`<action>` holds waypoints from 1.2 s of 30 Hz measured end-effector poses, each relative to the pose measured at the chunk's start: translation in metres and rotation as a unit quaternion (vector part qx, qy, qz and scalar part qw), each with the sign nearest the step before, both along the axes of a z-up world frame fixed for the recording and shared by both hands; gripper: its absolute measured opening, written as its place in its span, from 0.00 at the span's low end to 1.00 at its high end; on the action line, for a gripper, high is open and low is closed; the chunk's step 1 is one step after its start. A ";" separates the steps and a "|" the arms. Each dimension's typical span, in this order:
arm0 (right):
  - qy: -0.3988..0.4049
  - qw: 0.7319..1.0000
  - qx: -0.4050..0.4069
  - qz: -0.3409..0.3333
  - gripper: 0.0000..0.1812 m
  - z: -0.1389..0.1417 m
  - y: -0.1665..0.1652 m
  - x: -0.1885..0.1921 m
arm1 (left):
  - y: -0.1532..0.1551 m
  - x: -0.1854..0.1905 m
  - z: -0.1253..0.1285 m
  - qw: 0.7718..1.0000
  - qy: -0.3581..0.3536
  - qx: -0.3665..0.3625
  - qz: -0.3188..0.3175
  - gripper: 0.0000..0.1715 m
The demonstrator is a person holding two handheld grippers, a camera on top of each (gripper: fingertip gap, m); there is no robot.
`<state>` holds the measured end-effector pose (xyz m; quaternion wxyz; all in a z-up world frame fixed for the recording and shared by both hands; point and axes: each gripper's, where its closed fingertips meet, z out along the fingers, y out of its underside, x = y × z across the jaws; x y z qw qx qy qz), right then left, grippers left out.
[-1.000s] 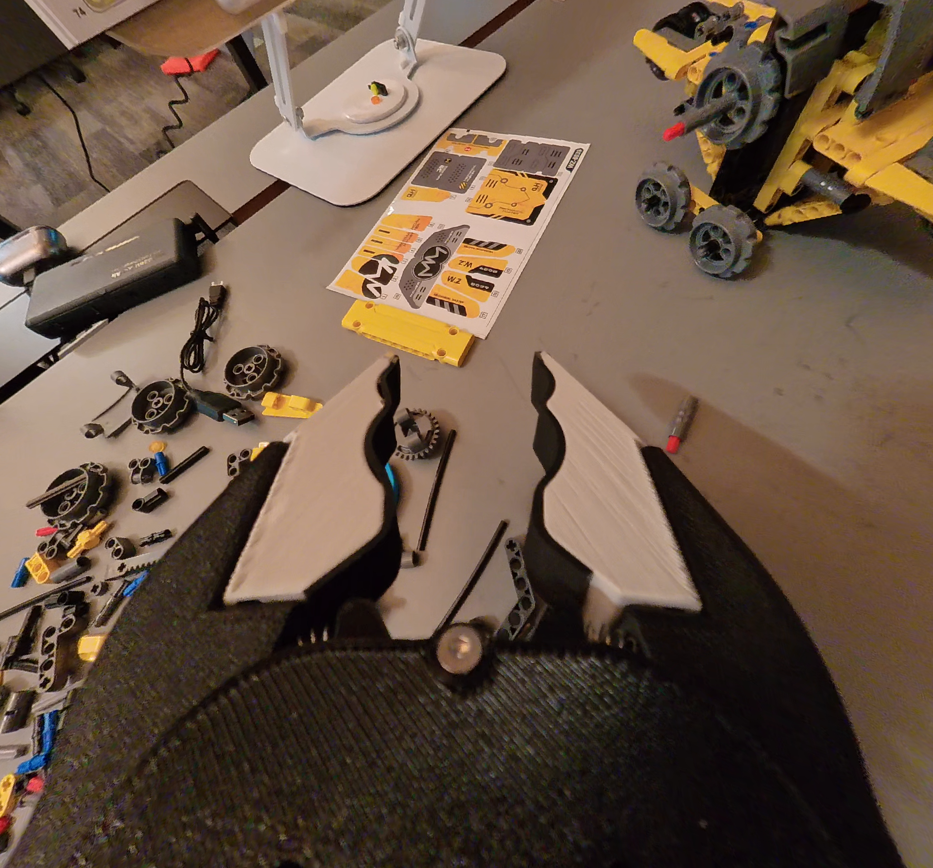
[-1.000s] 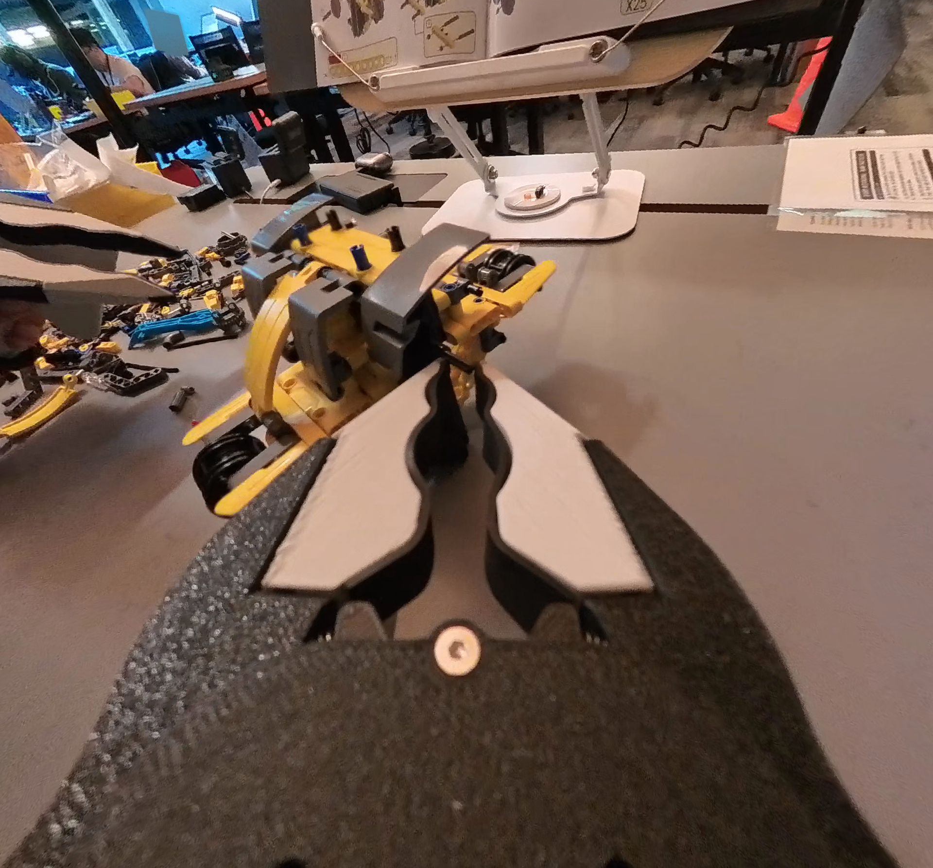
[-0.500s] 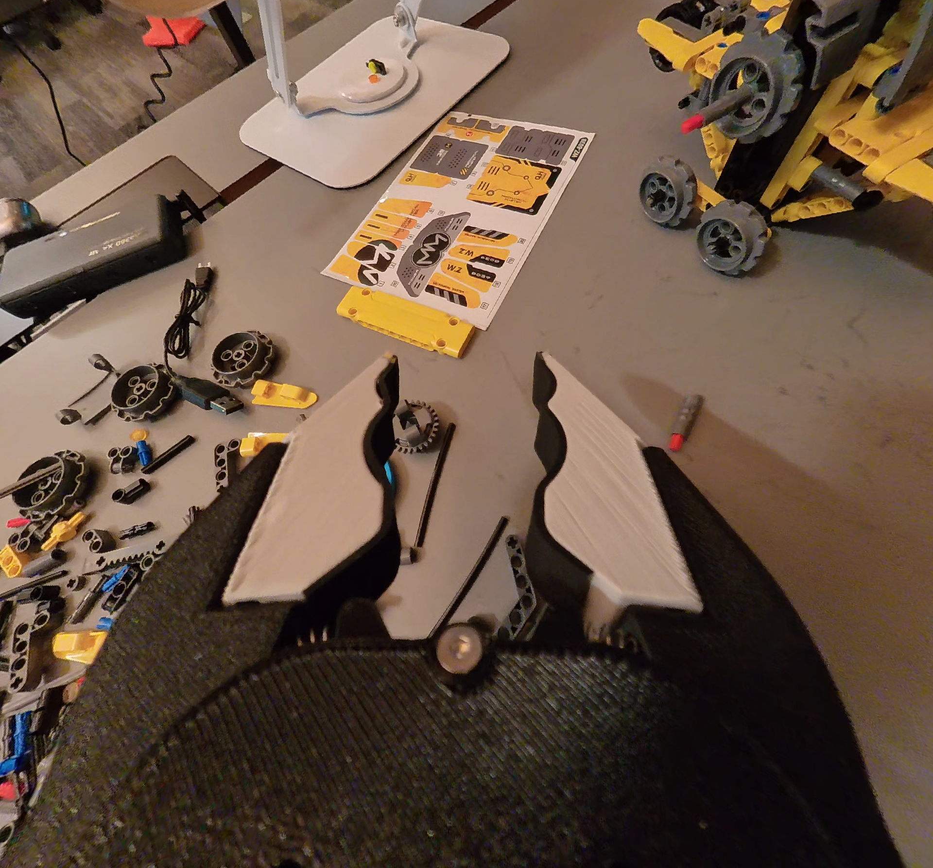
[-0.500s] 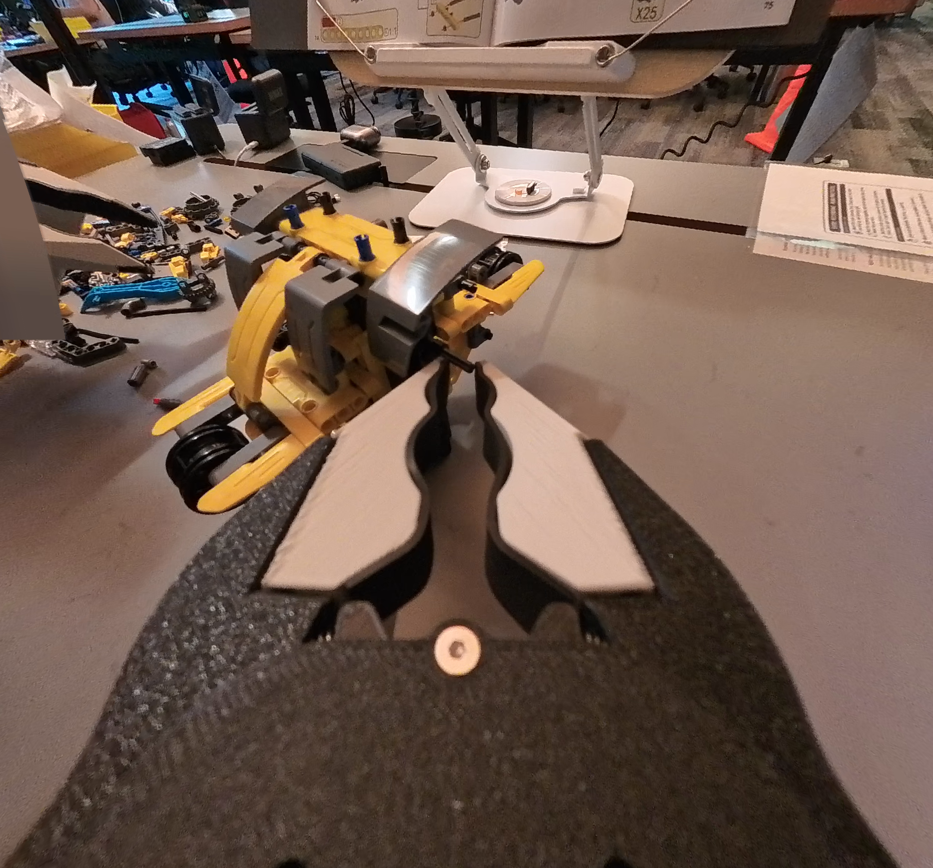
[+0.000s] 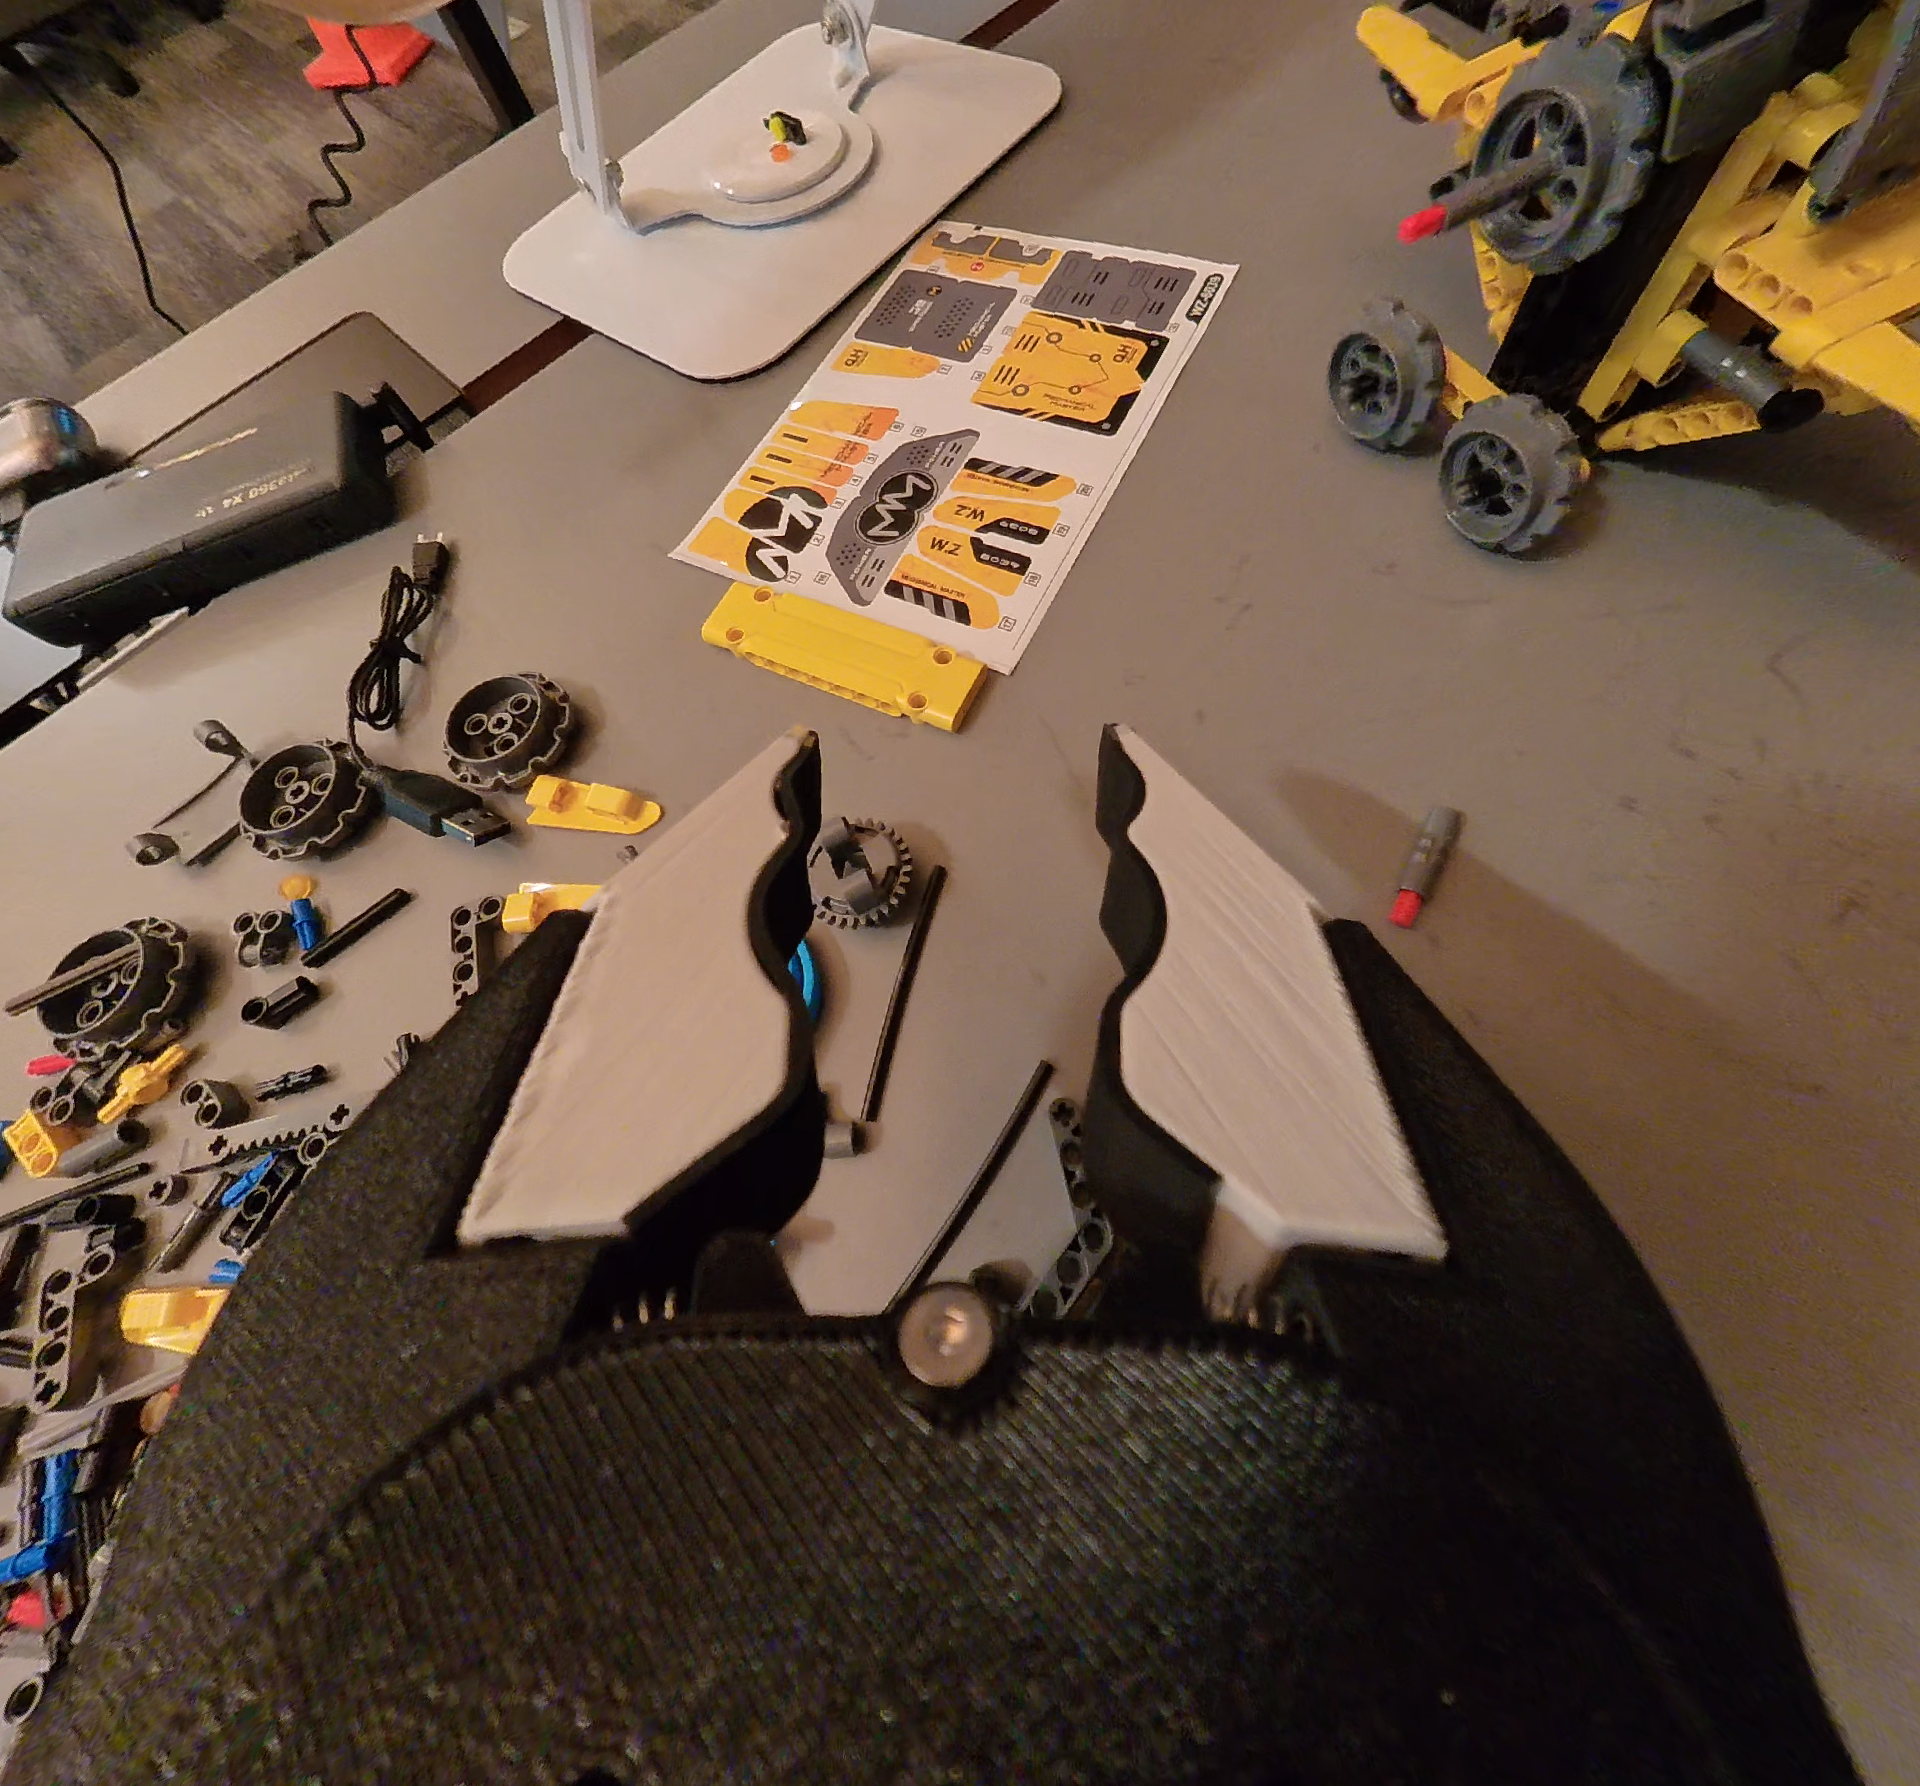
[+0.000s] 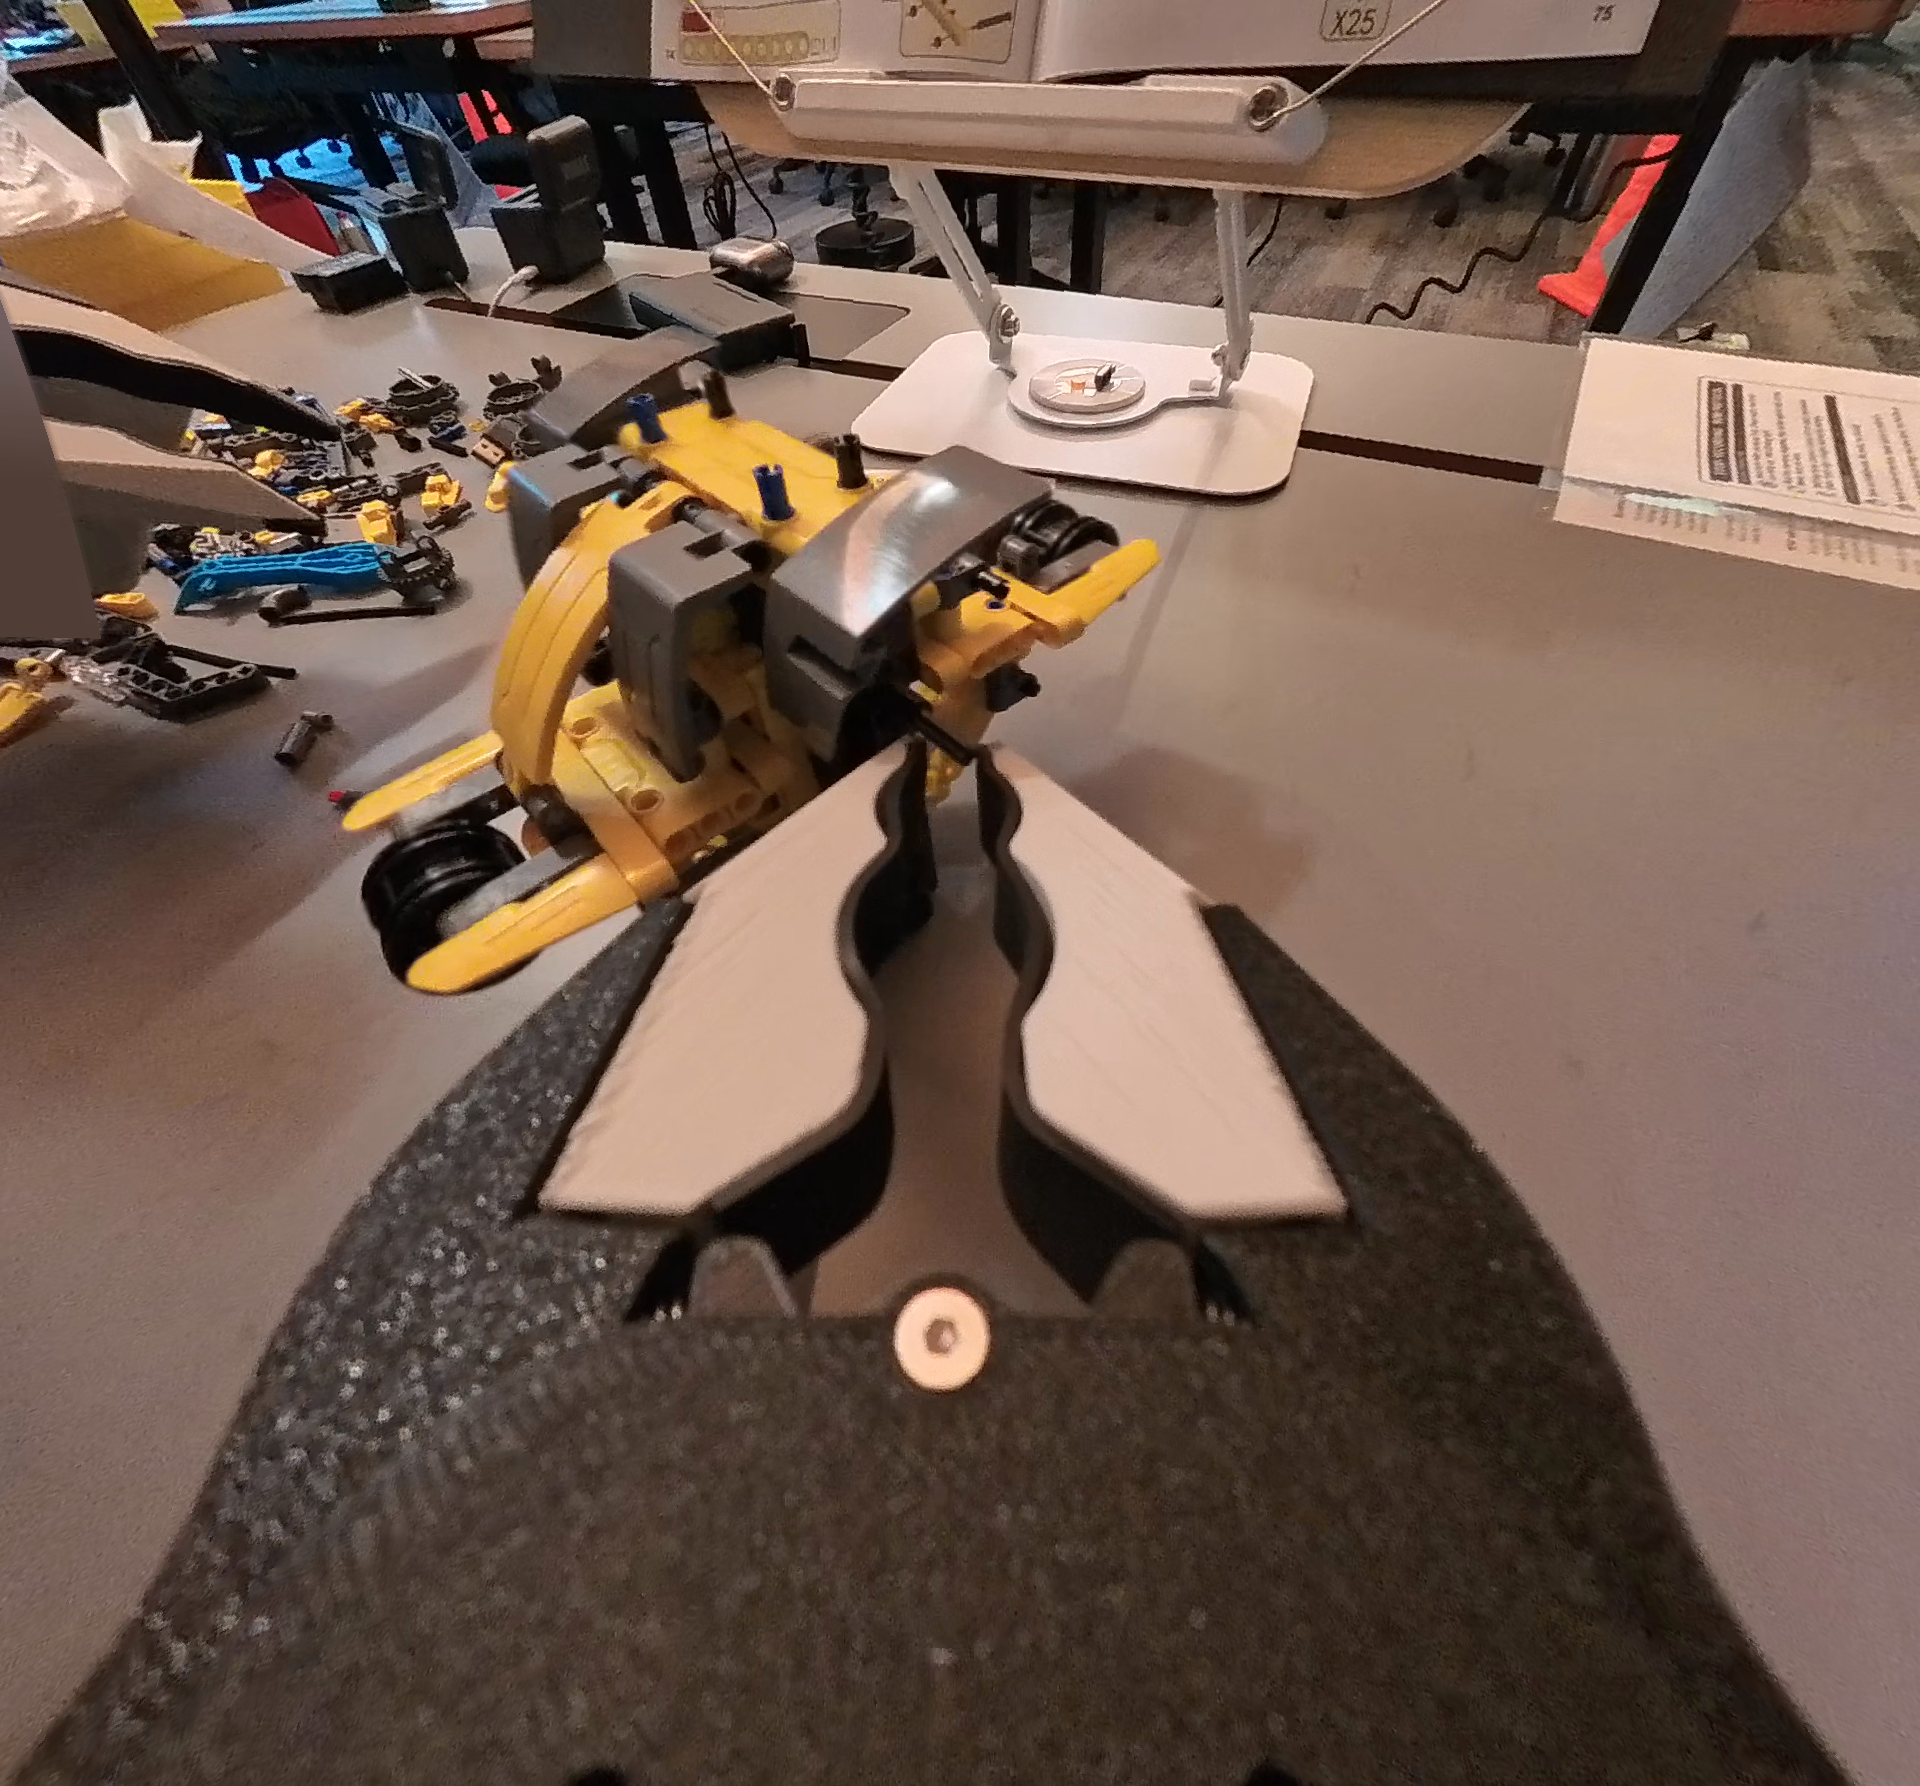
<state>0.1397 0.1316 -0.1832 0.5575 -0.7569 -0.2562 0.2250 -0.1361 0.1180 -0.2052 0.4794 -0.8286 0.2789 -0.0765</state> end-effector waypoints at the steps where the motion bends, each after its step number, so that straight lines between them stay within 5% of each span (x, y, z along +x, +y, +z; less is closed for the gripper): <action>1: 0.002 1.000 -0.001 0.001 0.05 0.000 -0.001 0.000 | 0.000 0.000 0.000 1.000 0.000 0.000 0.000 0.31; 36: -0.017 0.990 -0.002 0.140 0.05 -0.010 -0.049 -0.093 | -0.003 0.006 0.006 1.000 0.002 0.012 -0.008 0.31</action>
